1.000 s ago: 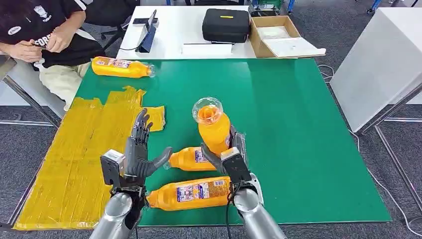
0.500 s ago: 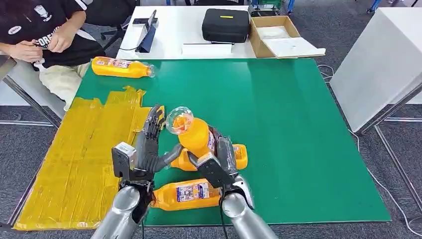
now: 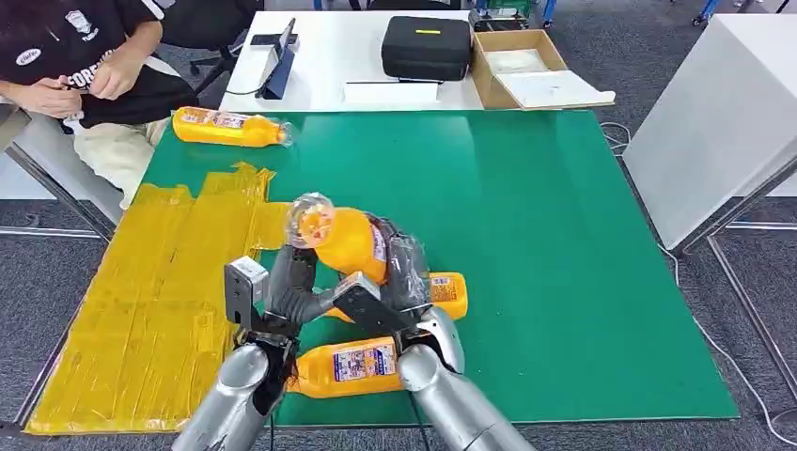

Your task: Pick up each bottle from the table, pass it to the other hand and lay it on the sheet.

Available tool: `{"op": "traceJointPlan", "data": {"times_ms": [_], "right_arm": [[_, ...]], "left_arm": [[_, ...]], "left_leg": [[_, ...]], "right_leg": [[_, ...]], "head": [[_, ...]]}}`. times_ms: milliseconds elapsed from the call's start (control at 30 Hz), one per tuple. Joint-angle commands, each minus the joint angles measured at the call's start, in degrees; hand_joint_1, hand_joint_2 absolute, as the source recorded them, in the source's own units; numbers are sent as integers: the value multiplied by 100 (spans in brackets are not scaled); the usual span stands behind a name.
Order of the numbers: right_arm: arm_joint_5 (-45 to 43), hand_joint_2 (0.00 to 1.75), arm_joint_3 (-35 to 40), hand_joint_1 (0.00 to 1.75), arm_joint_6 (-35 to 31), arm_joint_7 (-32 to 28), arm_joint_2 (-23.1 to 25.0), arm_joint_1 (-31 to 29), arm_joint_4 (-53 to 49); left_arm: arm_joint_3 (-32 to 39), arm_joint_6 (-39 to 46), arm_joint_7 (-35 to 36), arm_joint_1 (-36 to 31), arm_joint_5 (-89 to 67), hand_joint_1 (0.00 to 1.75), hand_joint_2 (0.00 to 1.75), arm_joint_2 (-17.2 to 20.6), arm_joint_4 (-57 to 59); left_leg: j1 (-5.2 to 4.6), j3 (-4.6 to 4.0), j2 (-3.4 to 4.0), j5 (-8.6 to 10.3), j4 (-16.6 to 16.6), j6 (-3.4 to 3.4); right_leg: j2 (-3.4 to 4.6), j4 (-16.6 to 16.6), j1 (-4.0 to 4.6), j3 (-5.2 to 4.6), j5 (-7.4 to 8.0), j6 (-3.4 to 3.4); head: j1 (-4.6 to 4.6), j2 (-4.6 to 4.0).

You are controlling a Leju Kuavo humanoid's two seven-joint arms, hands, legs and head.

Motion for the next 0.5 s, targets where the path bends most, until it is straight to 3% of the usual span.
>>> {"op": "traceJointPlan", "data": {"times_ms": [33, 133, 333, 500], "right_arm": [[87, 175, 640, 175, -88, 72, 90, -538, 832], [87, 175, 640, 175, -88, 72, 90, -538, 832], [-407, 175, 1326, 175, -76, 172, 90, -728, 921], [-694, 175, 1545, 175, -176, 199, 90, -778, 1015]], "left_arm": [[4, -182, 133, -298, 68, 0, 175, 27, 307], [4, -182, 133, -298, 68, 0, 175, 27, 307], [181, -128, 189, -199, 44, 0, 175, 61, 222], [273, -123, 189, -155, 45, 0, 175, 35, 168]], "left_leg": [[4, 7, -2, -2, -1, -14], [8, 18, -1, -6, -1, -24], [12, 28, 4, -11, 1, -36], [4, 8, 1, -2, -3, -14]], "right_leg": [[-4, -3, 4, 9, -2, -8], [-5, -5, 8, 22, -5, -13], [-2, -5, 12, 33, -7, -21], [-1, -4, 3, 11, -2, -8]], "head": [[2, 0], [0, 0], [0, 0], [2, 0]]}}
